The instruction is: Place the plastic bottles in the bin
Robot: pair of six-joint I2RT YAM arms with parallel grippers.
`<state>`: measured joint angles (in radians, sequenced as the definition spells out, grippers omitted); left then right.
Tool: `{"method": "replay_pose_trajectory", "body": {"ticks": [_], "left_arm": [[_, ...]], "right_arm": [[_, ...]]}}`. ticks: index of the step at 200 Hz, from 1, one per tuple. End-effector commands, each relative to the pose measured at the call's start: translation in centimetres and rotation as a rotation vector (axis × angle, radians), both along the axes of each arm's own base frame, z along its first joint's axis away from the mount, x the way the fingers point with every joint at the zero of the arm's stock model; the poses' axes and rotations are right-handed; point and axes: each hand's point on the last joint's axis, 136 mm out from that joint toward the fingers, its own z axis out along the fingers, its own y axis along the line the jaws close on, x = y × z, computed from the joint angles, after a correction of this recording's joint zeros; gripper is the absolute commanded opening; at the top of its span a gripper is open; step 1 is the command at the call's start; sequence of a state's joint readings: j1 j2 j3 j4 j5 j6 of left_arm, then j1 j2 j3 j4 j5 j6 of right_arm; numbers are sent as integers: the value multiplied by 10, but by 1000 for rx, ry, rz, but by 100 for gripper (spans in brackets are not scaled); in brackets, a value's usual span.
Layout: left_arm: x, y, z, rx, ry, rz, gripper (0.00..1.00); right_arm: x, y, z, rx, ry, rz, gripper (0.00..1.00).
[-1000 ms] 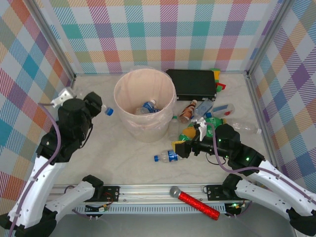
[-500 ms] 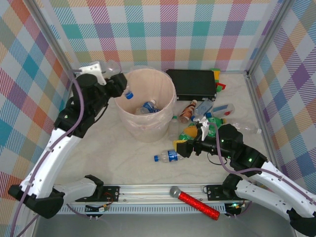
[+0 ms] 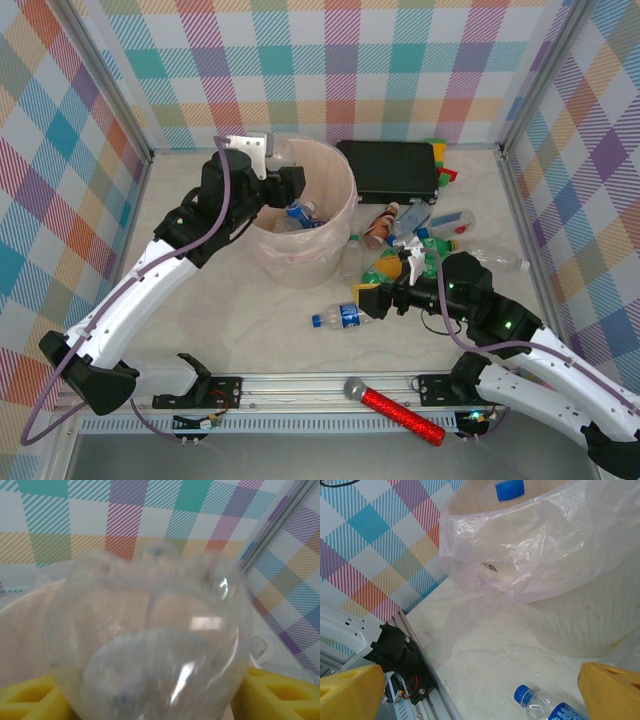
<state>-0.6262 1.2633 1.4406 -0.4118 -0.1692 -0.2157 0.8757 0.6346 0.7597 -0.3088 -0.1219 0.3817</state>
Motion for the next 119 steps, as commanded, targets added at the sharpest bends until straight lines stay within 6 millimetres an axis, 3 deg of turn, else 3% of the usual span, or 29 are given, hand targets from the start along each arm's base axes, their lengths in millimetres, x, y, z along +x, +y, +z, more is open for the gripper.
{"method": "replay_pose_trajectory", "body": {"ticks": [1, 42, 88, 119], "left_arm": [[-5, 8, 17, -6, -50, 19, 81], [-14, 16, 19, -25, -44, 32, 100], [-33, 18, 17, -68, -17, -11, 100], [-49, 23, 16, -76, -11, -38, 100]], "right_arm": [[1, -2, 12, 23, -19, -14, 99], [5, -4, 4, 2, 7, -40, 99], [17, -7, -24, -36, 137, -135, 99], [25, -15, -59, -47, 325, -265, 99]]}}
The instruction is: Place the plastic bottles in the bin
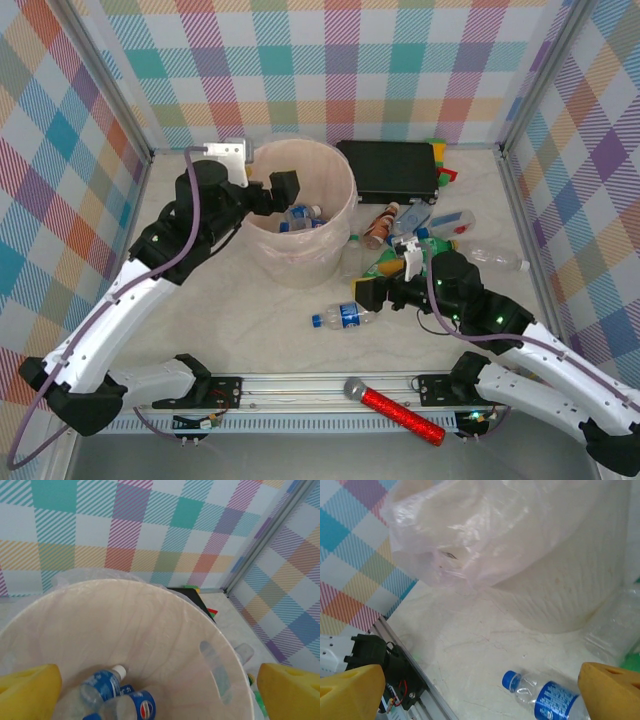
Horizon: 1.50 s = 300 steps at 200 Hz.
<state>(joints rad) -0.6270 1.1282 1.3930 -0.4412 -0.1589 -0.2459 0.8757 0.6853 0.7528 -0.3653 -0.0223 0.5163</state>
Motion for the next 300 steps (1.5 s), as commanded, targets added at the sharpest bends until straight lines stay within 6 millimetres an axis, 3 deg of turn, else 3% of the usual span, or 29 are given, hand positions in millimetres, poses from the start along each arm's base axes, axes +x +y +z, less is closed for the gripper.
{"method": "replay_pose_trajectory", "body": {"ticks": [1, 51, 135, 189, 300], "left_arm": [[-17, 2, -4, -13, 20, -37, 100], [-38, 16, -13, -20, 20, -45, 100], [-61, 42, -17, -9, -12, -7, 100], [-69, 47, -19, -14, -18, -11, 100], [-75, 53, -18, -16, -19, -4, 100]], "right_arm": [[8, -10, -30, -1, 171, -138, 99], [3, -18, -89, -69, 431, -259, 99], [-9, -6, -160, 186, 781, -492, 95], [-6, 10, -182, 205, 856, -573, 93], [5, 4, -221, 248, 910, -729, 84]]}}
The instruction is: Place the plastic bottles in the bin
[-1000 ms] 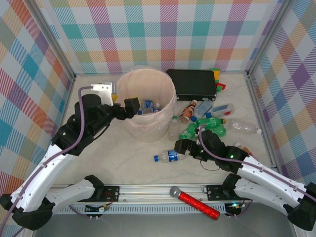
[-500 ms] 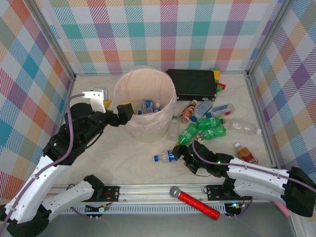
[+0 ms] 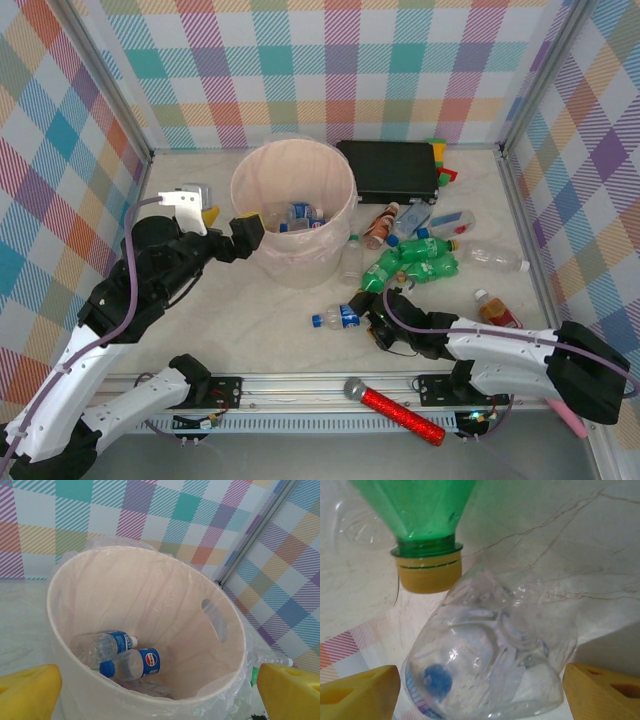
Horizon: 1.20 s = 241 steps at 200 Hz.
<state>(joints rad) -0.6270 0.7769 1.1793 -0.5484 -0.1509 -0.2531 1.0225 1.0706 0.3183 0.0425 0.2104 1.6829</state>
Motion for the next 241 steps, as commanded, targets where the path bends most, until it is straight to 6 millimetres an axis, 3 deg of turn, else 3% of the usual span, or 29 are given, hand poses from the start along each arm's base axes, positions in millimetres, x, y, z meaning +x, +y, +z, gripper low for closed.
{"method": "replay_pose_trajectory", "body": {"ticks": [1, 80, 119, 168, 212, 241], "left_arm": [[0, 0, -1, 9, 2, 3, 100], [-1, 1, -1, 25, 9, 4, 100], [-2, 3, -1, 31, 12, 7, 100], [-1, 4, -3, 40, 14, 15, 100], [2, 1, -6, 39, 22, 10, 100], [3, -1, -8, 41, 29, 8, 100]], "right_arm": [[6, 1, -3, 22, -5, -54, 84], [20, 5, -11, -2, -32, -83, 74], [24, 3, -6, -29, -57, -82, 62], [25, -16, 23, -112, -133, -61, 58], [23, -46, 41, -177, -200, -92, 59], [27, -64, 76, -229, -321, -86, 59]]}}
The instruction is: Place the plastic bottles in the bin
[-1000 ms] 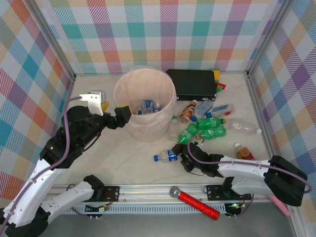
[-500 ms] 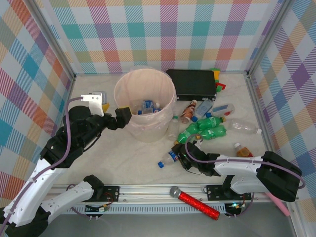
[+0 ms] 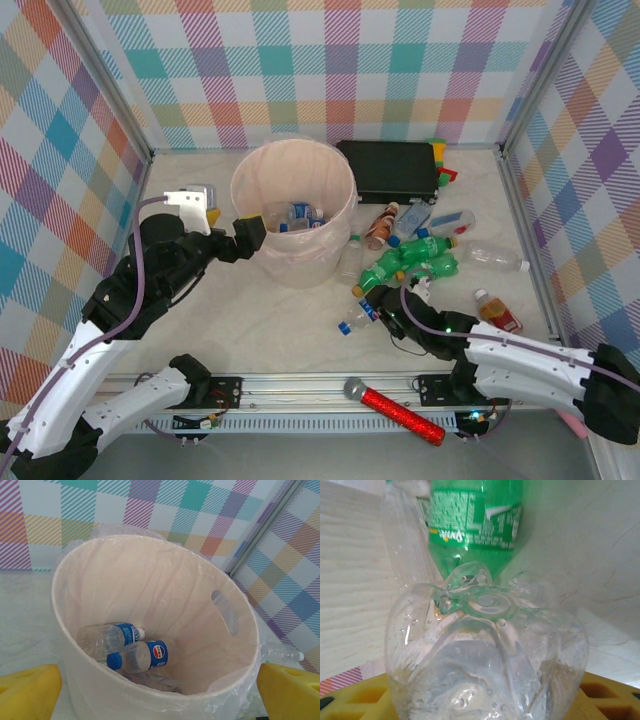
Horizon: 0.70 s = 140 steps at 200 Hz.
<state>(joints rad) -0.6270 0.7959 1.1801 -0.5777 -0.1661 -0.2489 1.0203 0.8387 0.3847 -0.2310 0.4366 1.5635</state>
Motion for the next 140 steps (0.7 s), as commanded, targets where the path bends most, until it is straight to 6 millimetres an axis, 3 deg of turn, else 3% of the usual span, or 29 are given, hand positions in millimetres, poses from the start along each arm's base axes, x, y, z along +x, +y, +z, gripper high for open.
{"method": "replay_pose_trajectory", "body": {"ticks": [1, 43, 79, 113, 140], "left_arm": [[-1, -1, 3, 7, -5, -7, 100], [2, -5, -5, 10, 16, -11, 100], [2, -6, -8, 11, 27, -15, 100], [2, -6, -8, 8, 28, -17, 100], [1, -7, -8, 8, 30, -23, 100]], "right_arm": [[8, -23, 33, -107, -118, -8, 59], [22, -45, 115, -252, -384, 29, 59], [37, -51, 206, -398, -619, 44, 61], [49, -35, 287, -489, -835, 82, 61], [59, -15, 340, -559, -956, 113, 60]]}}
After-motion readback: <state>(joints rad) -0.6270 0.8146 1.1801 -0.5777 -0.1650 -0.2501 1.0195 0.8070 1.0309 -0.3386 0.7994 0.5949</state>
